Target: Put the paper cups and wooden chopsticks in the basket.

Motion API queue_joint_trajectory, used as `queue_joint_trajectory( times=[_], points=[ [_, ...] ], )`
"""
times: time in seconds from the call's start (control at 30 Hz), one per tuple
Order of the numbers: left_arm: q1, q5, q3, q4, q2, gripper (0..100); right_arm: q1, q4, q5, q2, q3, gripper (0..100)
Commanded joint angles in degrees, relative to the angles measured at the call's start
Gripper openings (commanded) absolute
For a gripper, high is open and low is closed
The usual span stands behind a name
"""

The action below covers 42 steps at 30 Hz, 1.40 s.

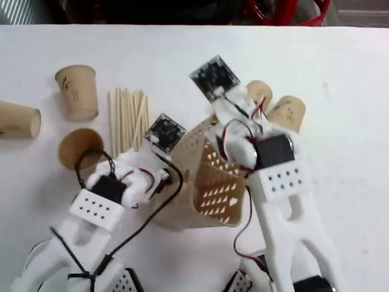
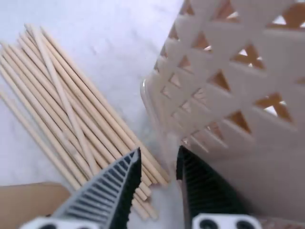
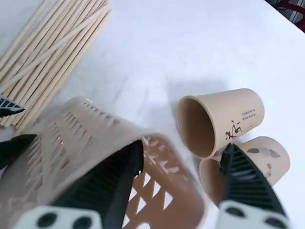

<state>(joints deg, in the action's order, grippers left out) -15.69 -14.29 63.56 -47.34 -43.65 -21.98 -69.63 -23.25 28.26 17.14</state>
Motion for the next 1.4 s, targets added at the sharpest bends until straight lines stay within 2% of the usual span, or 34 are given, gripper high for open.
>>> queue_joint_trajectory(
  times=[0.0, 0.1, 0.27, 0.43, 0.67, 0.83, 0.9, 0.97, 1.07, 1.2, 1.37],
  points=[
    [6.11, -0.09, -4.40, 0.79, -0.48, 15, -1.01, -0.84, 0.26, -1.63, -6.68, 26.9],
    [12.53, -0.09, -7.30, 0.35, -0.40, 15, -1.10, -1.89, 0.18, -2.59, -9.23, 26.9],
    [16.75, -0.26, -12.48, -0.97, -0.57, 15, -1.45, -4.09, 0.00, -3.12, -11.43, 26.9],
    [17.19, -0.09, -27.08, -12.22, -0.57, 20, 1.27, -8.04, -1.41, 1.98, -13.01, 26.9],
    [17.01, -0.35, -53.63, -28.40, -0.57, 22, 9.98, -17.01, -1.49, 15.34, -10.90, 26.9],
    [15.52, -0.53, -63.30, -38.42, -0.48, 22, 16.04, -15.96, -2.02, 28.70, 5.98, 26.9],
    [14.29, -3.43, -64.18, -41.23, -0.48, 22, 18.95, -13.32, -3.96, 35.47, 15.47, 26.7],
    [13.23, -6.15, -64.26, -43.43, -0.48, 22, 23.69, -11.56, -5.01, 42.15, 24.79, 26.5],
    [12.00, -5.89, -63.65, -46.24, -0.13, 22, 33.45, -8.40, -8.18, 50.24, 38.07, 26.5],
    [11.03, -4.22, -62.24, -46.15, -0.13, 22, 42.86, -0.57, -13.54, 57.45, 54.77, 26.5],
    [5.76, -1.76, -58.37, -41.32, -0.04, 22, 42.68, 1.10, -14.42, 63.78, 64.44, 26.5]
  ],
)
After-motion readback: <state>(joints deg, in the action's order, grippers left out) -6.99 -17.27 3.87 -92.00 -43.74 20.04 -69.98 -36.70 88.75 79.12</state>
